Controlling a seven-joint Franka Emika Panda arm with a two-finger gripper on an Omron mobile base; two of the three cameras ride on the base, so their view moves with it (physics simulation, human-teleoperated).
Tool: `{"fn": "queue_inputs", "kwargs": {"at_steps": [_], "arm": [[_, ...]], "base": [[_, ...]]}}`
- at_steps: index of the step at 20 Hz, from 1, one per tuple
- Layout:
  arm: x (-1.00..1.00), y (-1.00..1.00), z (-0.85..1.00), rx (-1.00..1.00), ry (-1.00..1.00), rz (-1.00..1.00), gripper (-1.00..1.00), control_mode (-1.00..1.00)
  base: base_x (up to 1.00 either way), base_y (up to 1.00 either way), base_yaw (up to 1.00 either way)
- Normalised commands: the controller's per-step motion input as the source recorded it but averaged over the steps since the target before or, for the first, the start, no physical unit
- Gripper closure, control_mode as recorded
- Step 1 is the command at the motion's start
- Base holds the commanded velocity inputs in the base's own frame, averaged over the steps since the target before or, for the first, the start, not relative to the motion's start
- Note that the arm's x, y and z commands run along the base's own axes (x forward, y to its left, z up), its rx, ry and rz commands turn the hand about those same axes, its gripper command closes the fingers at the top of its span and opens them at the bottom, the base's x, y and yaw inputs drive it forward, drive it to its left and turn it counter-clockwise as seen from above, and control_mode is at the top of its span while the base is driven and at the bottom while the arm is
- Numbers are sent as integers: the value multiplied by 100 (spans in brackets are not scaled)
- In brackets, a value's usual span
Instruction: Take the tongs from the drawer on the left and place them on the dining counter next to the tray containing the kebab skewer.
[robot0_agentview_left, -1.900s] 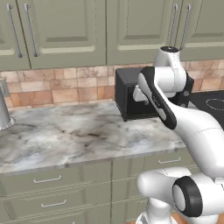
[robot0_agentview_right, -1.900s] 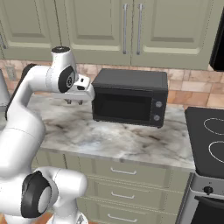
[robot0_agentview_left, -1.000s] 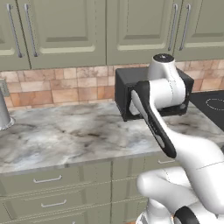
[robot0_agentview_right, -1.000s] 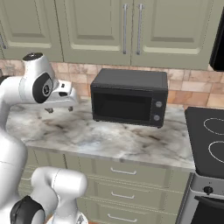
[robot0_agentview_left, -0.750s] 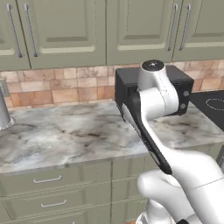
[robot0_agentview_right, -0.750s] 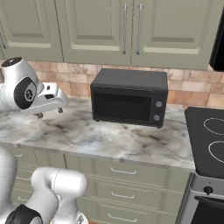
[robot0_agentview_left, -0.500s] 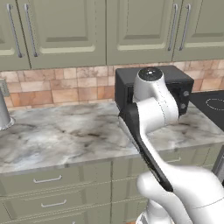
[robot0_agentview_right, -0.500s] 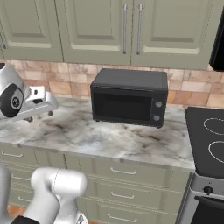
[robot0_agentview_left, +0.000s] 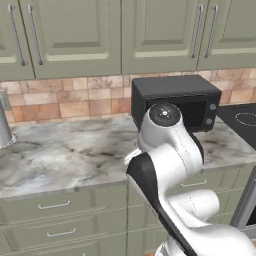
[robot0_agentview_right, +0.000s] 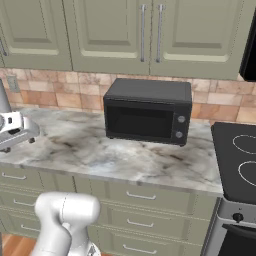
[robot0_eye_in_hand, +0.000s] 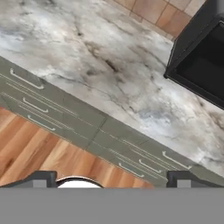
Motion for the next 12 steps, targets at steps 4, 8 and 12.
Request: {"fn": "queue_inputs", "kwargs": {"at_steps": [4,8,12], "arm": [[-31,64,-25,0,-1,13,-100,-100],[-22,51,-35,0,-7,12,-100,-100],[-24,52,-39,0,-10,13,-100,-100]], "base": [[0,0,0],[0,0,0],[0,0,0]]}}
